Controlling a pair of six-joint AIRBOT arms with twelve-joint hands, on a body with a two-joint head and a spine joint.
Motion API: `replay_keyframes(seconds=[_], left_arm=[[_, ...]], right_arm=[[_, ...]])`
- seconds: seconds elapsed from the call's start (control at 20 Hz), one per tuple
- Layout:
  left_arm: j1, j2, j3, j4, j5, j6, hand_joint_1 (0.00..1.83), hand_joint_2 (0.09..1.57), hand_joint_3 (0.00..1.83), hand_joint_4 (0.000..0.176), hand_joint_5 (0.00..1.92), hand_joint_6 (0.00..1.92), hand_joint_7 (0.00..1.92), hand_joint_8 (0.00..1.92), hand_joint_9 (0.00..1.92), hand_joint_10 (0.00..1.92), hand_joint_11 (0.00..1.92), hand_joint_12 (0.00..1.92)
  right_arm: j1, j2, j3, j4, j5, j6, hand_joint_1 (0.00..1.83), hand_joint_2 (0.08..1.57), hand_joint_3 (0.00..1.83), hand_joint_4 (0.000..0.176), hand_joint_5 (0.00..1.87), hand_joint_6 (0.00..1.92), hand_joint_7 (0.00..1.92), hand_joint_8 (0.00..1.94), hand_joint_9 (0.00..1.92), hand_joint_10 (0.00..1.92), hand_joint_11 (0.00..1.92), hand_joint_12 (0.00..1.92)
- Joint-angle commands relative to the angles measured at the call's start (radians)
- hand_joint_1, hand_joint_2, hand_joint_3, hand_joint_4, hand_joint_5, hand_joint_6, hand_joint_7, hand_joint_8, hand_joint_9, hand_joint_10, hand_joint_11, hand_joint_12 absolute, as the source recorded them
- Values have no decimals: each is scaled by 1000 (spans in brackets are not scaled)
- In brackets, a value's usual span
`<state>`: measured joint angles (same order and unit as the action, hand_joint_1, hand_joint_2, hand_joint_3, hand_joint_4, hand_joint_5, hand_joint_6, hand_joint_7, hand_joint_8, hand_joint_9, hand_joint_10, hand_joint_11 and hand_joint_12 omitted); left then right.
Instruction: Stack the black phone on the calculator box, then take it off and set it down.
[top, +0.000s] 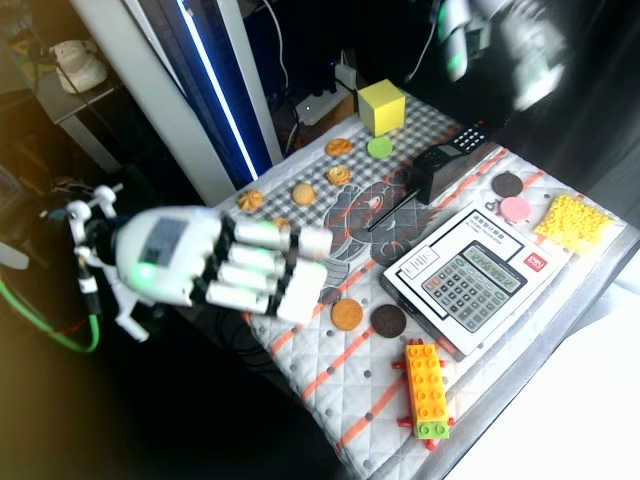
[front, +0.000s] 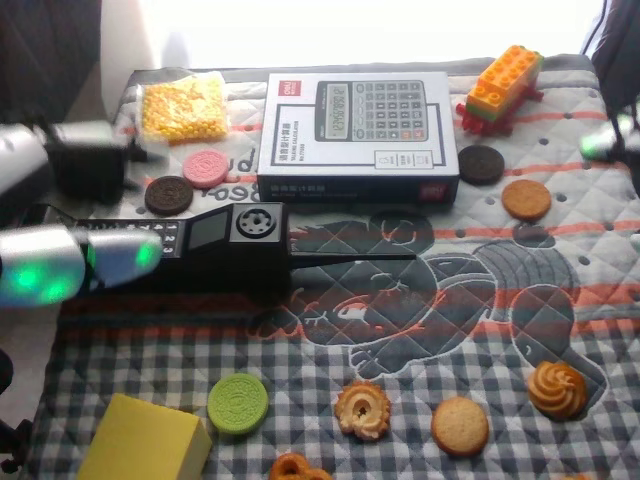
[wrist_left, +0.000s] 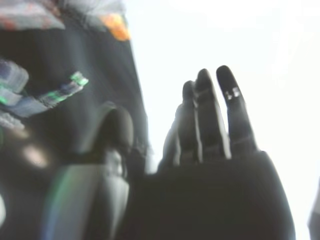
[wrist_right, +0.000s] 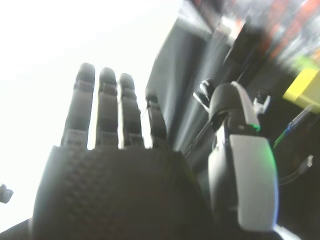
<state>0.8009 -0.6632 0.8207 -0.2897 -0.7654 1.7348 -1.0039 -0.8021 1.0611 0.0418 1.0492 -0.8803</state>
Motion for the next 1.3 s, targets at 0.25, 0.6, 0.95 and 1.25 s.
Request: replay_keyframes(seconds=[0.25,0.6,0.95,1.25], left_arm=[[-17,-5,14,-13,-117,4,393,1282,0,0,559,0,694,0,772,36,292,1271],[-18,-9,17,-19,-117,4,532,1135,0,79,319,0,433,0,459,0,14,1386],[-76,-47,60,-12,-83,4,782,789,0,176,46,0,167,3,186,11,0,580],[-170,-119,130,9,95,45,747,827,0,139,117,13,214,5,302,13,0,748]], right_arm=[[7,0,0,22,112,-9,433,1325,0,13,526,0,543,1,523,0,347,319],[6,0,-4,22,112,-9,411,1312,0,48,523,1,550,2,514,1,391,185],[6,0,-9,19,116,-9,383,1317,0,64,524,2,547,0,511,0,411,164],[6,11,-27,7,158,-9,255,1336,2,62,529,2,559,1,525,0,430,132]])
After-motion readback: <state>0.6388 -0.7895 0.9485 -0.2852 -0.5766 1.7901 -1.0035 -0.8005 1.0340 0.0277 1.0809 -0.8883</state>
